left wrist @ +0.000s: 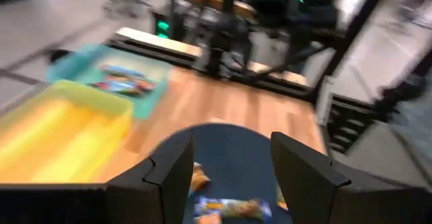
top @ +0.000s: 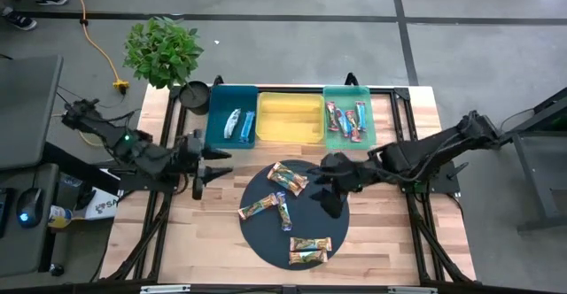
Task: Pick and place Granola Bars by type
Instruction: Put the blue granola bar into the blue bin
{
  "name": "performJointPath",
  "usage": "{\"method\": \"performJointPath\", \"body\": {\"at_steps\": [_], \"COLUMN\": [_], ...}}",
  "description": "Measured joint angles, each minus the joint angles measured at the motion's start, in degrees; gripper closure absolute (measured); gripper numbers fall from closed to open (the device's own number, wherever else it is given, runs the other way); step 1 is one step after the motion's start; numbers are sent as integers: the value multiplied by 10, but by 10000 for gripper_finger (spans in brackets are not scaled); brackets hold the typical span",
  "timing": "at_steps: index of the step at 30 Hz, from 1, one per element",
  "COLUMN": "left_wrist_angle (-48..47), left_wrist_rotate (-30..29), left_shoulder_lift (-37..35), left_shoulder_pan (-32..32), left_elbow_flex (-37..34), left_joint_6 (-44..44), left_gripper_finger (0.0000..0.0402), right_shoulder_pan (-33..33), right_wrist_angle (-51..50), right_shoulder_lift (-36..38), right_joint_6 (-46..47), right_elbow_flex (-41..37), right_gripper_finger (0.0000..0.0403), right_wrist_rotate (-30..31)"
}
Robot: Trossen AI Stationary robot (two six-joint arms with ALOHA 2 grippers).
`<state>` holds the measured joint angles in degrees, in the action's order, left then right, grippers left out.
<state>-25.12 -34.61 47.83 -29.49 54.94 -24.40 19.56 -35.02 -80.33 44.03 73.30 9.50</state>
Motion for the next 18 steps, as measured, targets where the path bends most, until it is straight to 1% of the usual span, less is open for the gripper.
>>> {"method": "performJointPath", "body": {"at_steps": [3, 8, 11, 13, 18], "left_wrist_angle": [-3, 0, -4, -4, -4], "left_wrist_rotate": [-81, -161, -186, -191, -201], "left_shoulder_lift": [1, 0, 1, 0, 0], "left_shoulder_pan": [-39, -88, -107, -119, -141], "left_elbow_flex": [-11, -21, -21, -21, -21], "left_joint_6": [-13, -23, -29, -29, -32], "left_gripper_finger": [211, 211, 211, 211, 211], "right_shoulder_pan": [17, 28, 25, 21, 5], "right_wrist_angle": [15, 59, 95, 124, 191], "right_shoulder_lift": [-32, -111, -156, -183, -232], "right_joint_6": [44, 112, 151, 171, 186], "right_elbow_flex": [0, 0, 0, 0, 0], "right_gripper_finger": [160, 160, 160, 160, 160], "right_wrist_rotate": [0, -10, -26, -27, -32]}}
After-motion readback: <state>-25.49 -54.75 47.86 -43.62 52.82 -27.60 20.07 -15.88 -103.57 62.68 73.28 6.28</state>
